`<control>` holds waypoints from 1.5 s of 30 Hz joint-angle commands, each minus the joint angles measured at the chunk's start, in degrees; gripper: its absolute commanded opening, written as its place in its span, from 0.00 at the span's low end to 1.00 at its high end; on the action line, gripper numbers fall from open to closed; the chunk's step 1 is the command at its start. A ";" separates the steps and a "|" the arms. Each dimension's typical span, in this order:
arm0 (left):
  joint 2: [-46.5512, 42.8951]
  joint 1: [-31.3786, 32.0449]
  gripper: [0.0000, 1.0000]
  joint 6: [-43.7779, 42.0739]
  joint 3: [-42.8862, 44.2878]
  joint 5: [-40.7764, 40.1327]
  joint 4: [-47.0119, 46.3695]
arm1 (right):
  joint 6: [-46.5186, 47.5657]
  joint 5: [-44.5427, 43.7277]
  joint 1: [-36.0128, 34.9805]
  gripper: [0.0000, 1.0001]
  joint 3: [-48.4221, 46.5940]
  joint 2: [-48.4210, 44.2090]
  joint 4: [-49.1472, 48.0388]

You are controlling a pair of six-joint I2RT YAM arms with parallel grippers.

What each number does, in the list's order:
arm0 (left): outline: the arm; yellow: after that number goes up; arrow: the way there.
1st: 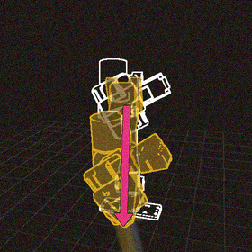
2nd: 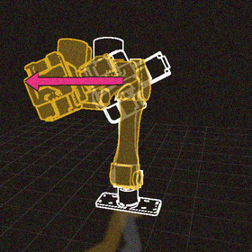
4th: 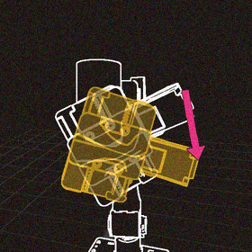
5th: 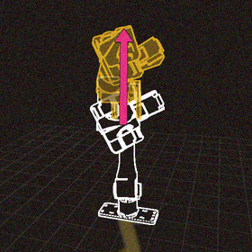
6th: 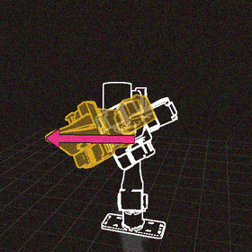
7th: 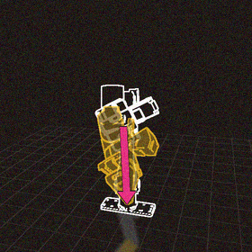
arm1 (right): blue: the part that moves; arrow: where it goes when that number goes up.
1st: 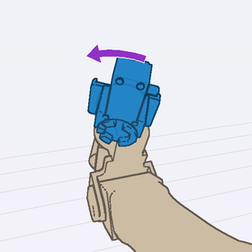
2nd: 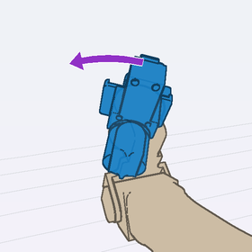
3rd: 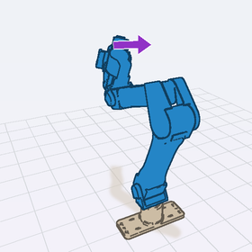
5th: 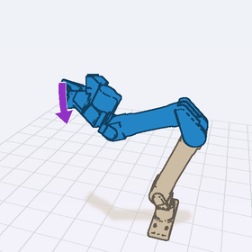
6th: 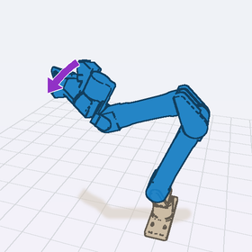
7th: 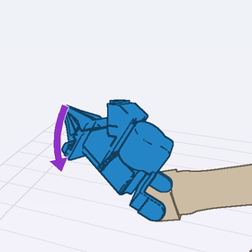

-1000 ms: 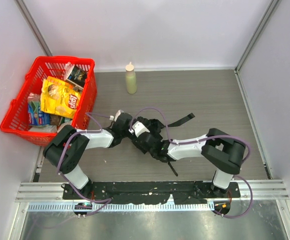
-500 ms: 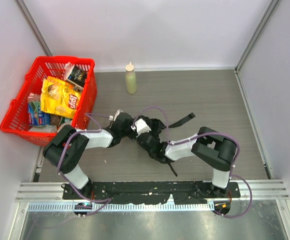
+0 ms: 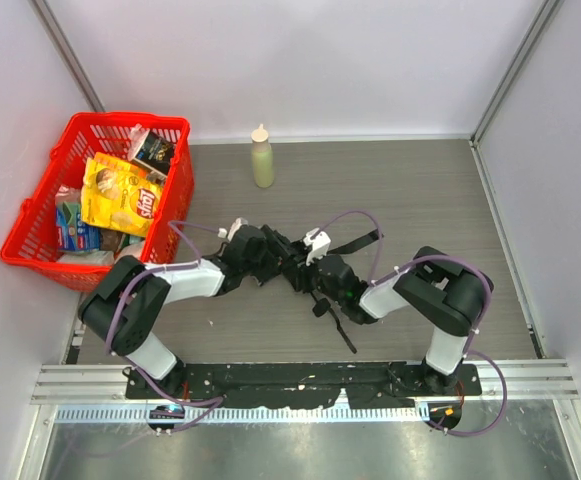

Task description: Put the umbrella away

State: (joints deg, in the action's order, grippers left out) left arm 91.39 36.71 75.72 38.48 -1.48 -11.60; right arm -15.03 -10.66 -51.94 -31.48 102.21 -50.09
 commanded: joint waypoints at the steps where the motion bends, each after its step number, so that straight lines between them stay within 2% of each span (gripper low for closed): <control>1: 5.01 -1.20 0.83 -5.15 -2.36 -4.67 14.59 | -9.57 17.57 2.72 0.01 4.15 1.23 -4.39; 2: 5.89 -1.29 0.81 -5.50 -2.36 -5.29 14.06 | -11.84 19.16 3.25 0.01 4.32 2.02 -6.93; 5: 8.00 -1.38 0.66 -5.06 -3.05 -3.63 11.95 | -17.12 24.35 5.09 0.01 5.11 4.04 -11.69; 8: 9.50 -1.46 0.43 -3.22 -4.37 -1.43 6.68 | -21.61 28.21 6.41 0.01 5.12 6.85 -16.61; 10: 10.12 -1.38 0.32 -2.43 -5.17 -0.90 5.62 | -25.92 30.07 7.03 0.01 5.03 8.08 -19.60; 12: 9.94 -1.38 0.15 -2.51 -5.69 -0.81 5.44 | -29.17 31.91 7.64 0.01 3.37 8.79 -17.52; 14: 9.94 -1.38 0.02 -2.51 -5.87 -0.90 6.40 | -29.62 32.45 7.73 0.01 1.26 7.74 -8.92; 15: 10.03 -1.46 0.00 -2.95 -5.87 -0.90 6.84 | -29.01 32.45 7.73 0.02 0.55 6.08 -2.19; 17: 10.29 -1.46 0.00 -3.21 -5.96 -0.46 7.20 | -27.18 29.74 7.73 0.26 -0.85 2.05 8.53; 18: 10.82 -1.38 0.00 -2.95 -6.22 -0.20 7.03 | -26.12 28.60 7.73 0.32 -2.16 0.28 12.86; 19: 11.00 -1.38 0.00 -2.86 -6.31 0.24 6.50 | -23.67 26.06 7.73 0.42 -3.05 -2.52 22.04; 20: 11.43 -1.38 0.00 -2.69 -6.57 0.42 6.15 | -20.25 24.91 7.65 0.46 -5.67 -4.11 26.31; 21: 11.79 -1.38 0.00 -2.51 -6.75 0.77 5.88 | -17.78 21.59 7.30 0.62 -6.91 -6.91 35.14; 23: 12.31 -1.46 0.00 -2.51 -6.75 1.21 5.62 | -12.15 15.79 5.81 0.74 -9.82 -11.39 43.44; 27: 11.53 -1.38 0.00 -2.60 -7.01 1.21 6.06 | -2.13 2.88 2.30 0.77 -12.37 -17.91 51.38; 31: 10.56 -1.46 0.00 -2.42 -6.75 1.21 6.93 | 6.14 -8.04 -3.23 0.77 -15.18 -17.05 52.55; 35: 9.68 -1.46 0.00 -1.98 -6.66 1.21 7.81 | 8.26 -15.68 -6.93 0.77 -17.73 -11.96 48.26; 45: 8.98 -1.46 0.00 -1.90 -6.40 2.86 8.78 | 8.96 -27.92 -8.09 0.77 -20.28 2.01 37.08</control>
State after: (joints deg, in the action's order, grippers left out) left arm 96.62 35.14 76.34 36.23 3.27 -22.79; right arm -7.40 -30.35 -59.79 -49.34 100.71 -7.44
